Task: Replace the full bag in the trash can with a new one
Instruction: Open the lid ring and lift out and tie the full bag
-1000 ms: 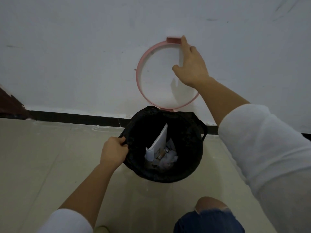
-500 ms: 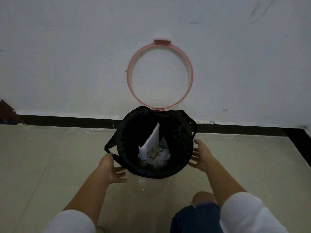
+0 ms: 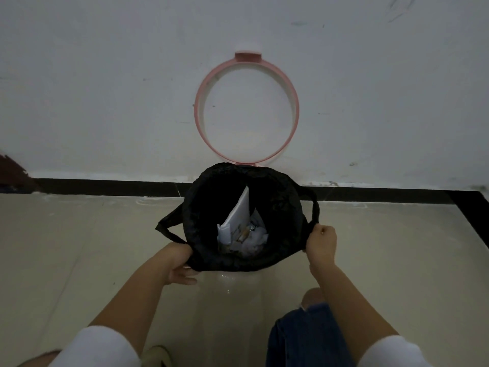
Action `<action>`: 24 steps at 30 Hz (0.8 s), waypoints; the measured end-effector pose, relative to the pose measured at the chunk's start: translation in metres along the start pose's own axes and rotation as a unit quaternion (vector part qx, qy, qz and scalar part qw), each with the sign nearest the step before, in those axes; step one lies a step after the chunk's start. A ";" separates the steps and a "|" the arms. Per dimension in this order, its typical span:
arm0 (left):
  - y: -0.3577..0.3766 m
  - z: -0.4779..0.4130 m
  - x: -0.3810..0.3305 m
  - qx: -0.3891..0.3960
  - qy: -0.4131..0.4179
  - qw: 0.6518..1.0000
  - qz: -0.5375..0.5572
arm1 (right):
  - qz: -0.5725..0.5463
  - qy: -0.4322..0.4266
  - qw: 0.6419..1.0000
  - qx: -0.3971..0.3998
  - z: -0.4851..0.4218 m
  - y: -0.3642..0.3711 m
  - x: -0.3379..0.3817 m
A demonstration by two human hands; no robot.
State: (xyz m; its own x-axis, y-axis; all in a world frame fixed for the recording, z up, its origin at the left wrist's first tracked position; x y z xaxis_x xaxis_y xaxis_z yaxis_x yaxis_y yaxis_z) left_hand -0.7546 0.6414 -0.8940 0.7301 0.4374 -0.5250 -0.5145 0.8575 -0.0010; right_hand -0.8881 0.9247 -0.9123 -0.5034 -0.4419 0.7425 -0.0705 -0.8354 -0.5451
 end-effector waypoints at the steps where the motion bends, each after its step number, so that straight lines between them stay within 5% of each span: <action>1: -0.001 0.001 -0.002 0.009 -0.002 1.000 -0.011 | -0.006 -0.013 1.000 0.000 0.007 0.001 0.004; 6: -0.008 0.009 -0.012 0.023 -0.006 0.999 -0.048 | -0.051 -0.036 0.992 0.107 0.037 -0.003 0.021; 12: -0.020 0.018 -0.049 0.011 0.051 0.997 -0.049 | -0.165 0.057 0.966 0.191 0.032 -0.003 0.041; 24: -0.014 0.015 -0.036 0.048 0.000 0.984 -0.172 | 0.030 0.002 0.973 0.230 0.074 0.004 0.007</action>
State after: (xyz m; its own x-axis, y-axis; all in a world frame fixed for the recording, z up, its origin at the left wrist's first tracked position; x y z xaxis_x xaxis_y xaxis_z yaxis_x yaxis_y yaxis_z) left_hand -0.7665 0.6181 -0.8621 0.8538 0.1166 -0.5075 -0.1915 0.9766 -0.0979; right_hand -0.8279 0.8939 -0.8800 -0.4984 -0.4942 0.7123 0.3511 -0.8663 -0.3553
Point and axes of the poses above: each hand's wrist, its own z-axis away from the middle knuckle, its own y-axis out of the palm, x = y × z, the point moved 5 cm from there along -z, towards the middle knuckle, and after that the axes turned 15 degrees about z, right-handed, at the moved point
